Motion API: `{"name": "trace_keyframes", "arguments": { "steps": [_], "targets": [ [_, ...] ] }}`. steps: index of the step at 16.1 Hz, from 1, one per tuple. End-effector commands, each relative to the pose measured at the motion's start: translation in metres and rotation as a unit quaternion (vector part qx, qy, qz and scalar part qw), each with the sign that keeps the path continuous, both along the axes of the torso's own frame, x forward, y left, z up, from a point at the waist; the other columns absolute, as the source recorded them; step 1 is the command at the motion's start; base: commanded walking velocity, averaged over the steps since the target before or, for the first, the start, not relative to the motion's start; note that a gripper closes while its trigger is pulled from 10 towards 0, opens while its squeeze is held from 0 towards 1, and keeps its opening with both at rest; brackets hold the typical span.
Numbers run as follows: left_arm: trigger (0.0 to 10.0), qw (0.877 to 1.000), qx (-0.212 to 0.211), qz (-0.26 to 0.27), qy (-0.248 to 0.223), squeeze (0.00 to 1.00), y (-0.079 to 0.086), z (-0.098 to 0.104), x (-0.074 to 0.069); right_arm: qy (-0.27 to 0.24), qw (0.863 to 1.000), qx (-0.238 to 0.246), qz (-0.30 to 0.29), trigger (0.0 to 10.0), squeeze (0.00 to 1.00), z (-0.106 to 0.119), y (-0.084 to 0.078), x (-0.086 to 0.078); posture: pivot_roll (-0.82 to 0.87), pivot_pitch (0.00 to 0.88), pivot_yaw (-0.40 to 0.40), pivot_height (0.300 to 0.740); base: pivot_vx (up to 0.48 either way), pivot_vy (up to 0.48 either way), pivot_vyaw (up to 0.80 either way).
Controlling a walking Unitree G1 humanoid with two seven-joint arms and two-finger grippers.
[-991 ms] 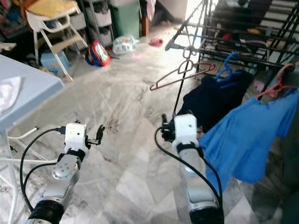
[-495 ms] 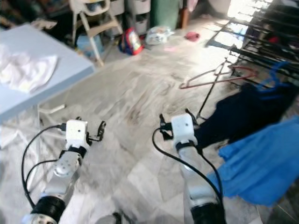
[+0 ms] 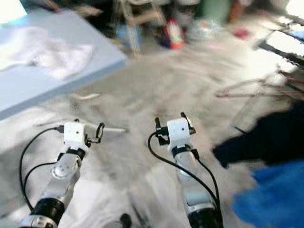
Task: Hang hanger
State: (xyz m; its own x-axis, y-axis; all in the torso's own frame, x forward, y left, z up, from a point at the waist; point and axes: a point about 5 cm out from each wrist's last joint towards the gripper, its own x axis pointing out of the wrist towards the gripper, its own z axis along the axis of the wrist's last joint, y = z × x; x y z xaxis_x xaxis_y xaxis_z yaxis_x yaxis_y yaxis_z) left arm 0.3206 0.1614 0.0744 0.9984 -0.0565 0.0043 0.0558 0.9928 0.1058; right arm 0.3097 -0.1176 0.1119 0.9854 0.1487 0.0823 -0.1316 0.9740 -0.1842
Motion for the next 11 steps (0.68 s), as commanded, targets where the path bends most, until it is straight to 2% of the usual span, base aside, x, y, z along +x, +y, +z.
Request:
{"name": "trace_keyframes", "arguments": {
  "steps": [1,5,6,7,11],
  "targets": [
    [10.0,1.000,-0.011,0.004,0.019,0.00,-0.001,-0.008,-0.004,0.009,1.000,-0.001,-0.008,10.0,0.00,-0.005,-0.005,-0.002,0.10,0.152,0.019,0.740,0.000,0.000,0.80],
    [10.0,0.999,-0.024,0.002,0.026,0.00,-0.004,-0.009,-0.006,0.007,1.000,-0.002,-0.007,10.0,0.00,-0.005,-0.009,-0.003,0.10,0.149,0.011,0.740,0.000,0.000,0.80],
    [10.0,1.000,-0.026,0.014,0.010,0.00,-0.001,-0.004,-0.005,0.003,1.000,-0.002,-0.008,10.0,0.00,-0.004,-0.010,-0.003,0.11,0.155,0.010,0.740,0.000,0.000,0.80],
    [10.0,1.000,-0.010,0.021,-0.007,0.00,0.001,0.000,-0.004,0.001,1.000,-0.002,-0.008,10.0,0.00,-0.003,-0.011,-0.003,0.11,0.160,0.010,0.740,0.000,0.000,0.80],
    [10.0,0.999,-0.018,0.034,-0.006,0.00,0.005,-0.001,-0.009,0.003,1.000,0.000,-0.011,10.0,0.00,-0.004,-0.015,-0.005,0.11,0.184,0.001,0.740,0.000,0.000,0.80]
  ]
}}
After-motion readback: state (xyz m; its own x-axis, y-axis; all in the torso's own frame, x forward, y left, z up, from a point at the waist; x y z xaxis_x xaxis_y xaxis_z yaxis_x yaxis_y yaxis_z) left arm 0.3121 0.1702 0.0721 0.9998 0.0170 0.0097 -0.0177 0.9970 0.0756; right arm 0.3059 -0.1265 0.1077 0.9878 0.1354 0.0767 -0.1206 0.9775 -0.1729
